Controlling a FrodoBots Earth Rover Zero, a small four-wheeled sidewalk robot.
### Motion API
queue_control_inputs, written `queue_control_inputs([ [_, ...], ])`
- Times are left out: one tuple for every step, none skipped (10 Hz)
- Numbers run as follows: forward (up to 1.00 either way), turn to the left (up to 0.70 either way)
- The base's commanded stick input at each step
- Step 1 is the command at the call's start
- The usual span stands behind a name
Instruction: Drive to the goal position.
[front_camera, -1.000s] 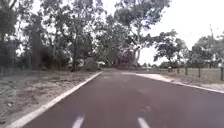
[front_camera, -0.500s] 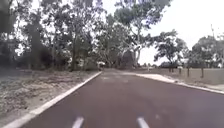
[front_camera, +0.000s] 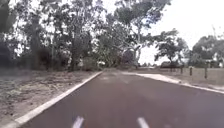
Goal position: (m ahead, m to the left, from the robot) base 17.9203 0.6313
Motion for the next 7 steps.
queue_control_inputs([
  [0.60, 0.00],
  [0.60, 0.00],
  [0.60, 0.00],
  [0.60, 0.00],
  [0.60, 0.00],
  [0.60, 0.00],
  [0.60, 0.00],
])
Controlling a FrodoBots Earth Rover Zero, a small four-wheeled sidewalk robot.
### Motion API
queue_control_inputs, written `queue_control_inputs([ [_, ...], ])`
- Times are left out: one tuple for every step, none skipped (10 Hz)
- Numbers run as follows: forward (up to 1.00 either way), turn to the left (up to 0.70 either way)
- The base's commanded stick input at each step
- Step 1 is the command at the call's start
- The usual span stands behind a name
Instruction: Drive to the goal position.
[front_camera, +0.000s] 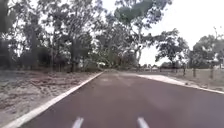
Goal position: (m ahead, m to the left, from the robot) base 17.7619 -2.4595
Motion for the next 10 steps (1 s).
queue_control_inputs([
  [0.60, 0.00],
  [0.60, 0.00],
  [0.60, 0.00],
  [0.60, 0.00],
  [0.60, 0.00],
  [0.60, 0.00],
  [0.60, 0.00],
  [0.60, 0.00],
  [0.60, 0.00],
  [0.60, 0.00],
])
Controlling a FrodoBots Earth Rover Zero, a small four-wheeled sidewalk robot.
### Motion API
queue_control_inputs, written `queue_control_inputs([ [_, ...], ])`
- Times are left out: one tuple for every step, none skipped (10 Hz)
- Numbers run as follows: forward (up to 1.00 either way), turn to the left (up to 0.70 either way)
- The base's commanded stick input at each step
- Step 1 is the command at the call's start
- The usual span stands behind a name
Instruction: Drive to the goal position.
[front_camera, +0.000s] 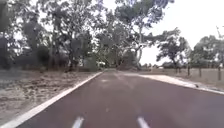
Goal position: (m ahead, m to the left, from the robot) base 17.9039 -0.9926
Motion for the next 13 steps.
queue_control_inputs([
  [0.60, 0.00],
  [0.60, 0.00],
  [0.60, 0.00],
  [0.60, 0.00],
  [0.60, 0.00],
  [0.60, 0.00],
  [0.60, 0.00],
  [0.60, 0.00],
  [0.60, 0.00],
  [0.60, 0.00],
  [0.60, 0.00],
  [0.60, 0.00],
  [0.60, 0.00],
])
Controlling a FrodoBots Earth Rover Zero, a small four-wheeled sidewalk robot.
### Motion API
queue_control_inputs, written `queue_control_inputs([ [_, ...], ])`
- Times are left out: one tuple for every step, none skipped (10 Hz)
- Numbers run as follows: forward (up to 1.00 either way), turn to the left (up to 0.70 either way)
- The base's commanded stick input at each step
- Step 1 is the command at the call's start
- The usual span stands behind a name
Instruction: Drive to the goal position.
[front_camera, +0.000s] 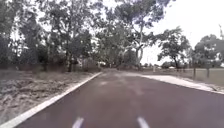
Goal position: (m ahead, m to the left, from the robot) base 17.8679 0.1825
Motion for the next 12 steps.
queue_control_inputs([
  [0.60, 0.00],
  [0.60, 0.00],
  [0.60, 0.00],
  [0.60, 0.00],
  [0.60, 0.00],
  [0.60, 0.00],
  [0.60, 0.00],
  [0.60, 0.00],
  [0.60, 0.00],
  [0.60, 0.00],
  [0.60, 0.00],
  [0.60, 0.00],
])
